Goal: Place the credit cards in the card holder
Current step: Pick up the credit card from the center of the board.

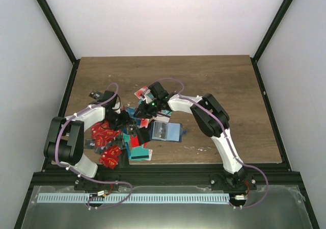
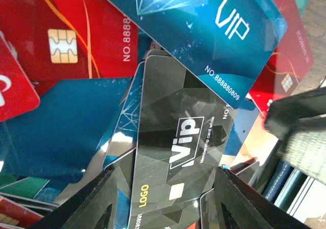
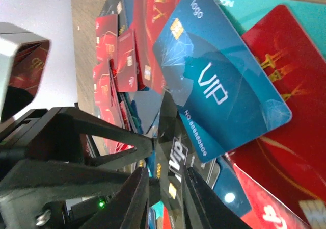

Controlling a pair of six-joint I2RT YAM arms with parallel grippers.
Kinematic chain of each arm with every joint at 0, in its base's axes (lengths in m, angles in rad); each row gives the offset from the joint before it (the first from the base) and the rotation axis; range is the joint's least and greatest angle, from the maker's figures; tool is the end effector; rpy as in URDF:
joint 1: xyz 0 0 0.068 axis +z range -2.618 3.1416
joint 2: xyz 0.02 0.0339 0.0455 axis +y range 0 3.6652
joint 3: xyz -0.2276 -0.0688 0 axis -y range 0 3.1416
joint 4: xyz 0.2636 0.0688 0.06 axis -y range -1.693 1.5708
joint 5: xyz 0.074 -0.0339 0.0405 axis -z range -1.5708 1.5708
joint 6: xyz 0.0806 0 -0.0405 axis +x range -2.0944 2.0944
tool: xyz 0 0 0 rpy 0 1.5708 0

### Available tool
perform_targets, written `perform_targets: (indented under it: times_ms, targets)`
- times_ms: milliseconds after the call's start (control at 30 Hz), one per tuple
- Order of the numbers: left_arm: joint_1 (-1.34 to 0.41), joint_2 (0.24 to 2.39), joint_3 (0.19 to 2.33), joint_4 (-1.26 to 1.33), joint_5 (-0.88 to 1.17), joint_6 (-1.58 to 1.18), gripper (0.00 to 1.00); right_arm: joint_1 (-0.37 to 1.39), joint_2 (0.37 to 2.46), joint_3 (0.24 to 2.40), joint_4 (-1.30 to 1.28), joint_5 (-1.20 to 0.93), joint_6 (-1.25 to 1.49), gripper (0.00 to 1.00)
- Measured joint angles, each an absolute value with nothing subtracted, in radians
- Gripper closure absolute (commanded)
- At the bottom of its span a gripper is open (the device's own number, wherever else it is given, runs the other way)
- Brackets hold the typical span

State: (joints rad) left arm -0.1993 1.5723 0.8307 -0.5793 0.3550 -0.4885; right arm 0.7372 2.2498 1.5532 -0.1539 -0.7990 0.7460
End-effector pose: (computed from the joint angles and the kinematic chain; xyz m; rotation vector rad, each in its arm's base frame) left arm 0.2809 -0.0853 0.0624 -0.3608 2.9413 -0.6258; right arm 0.3236 0.3718 0.0696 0.4170 -2.6993 -1.5259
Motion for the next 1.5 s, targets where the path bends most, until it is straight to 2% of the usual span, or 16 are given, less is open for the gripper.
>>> perform_targets:
  times_ms: [233,567,1267,1500]
  targets:
    - [-0.186,1.588,0.832,-0.560,0.391,-0.482,0.52,0.743,2.326,1.578,-0.173,-0.838,0.746,0.84]
    - [-0.174,1.598,0.824,-0.535,0.425,-0.474,0.64,0.746,2.328,1.581,-0.179,-0.844,0.746,0.85]
    - [-0.175,1.554,0.817,-0.535,0.411,-0.498,0.68,0.745,2.321,1.554,-0.149,-0.853,0.746,0.87]
    - [-0.175,1.548,0.817,-0.538,0.405,-0.498,0.76,0.745,2.321,1.554,-0.149,-0.853,0.746,0.87]
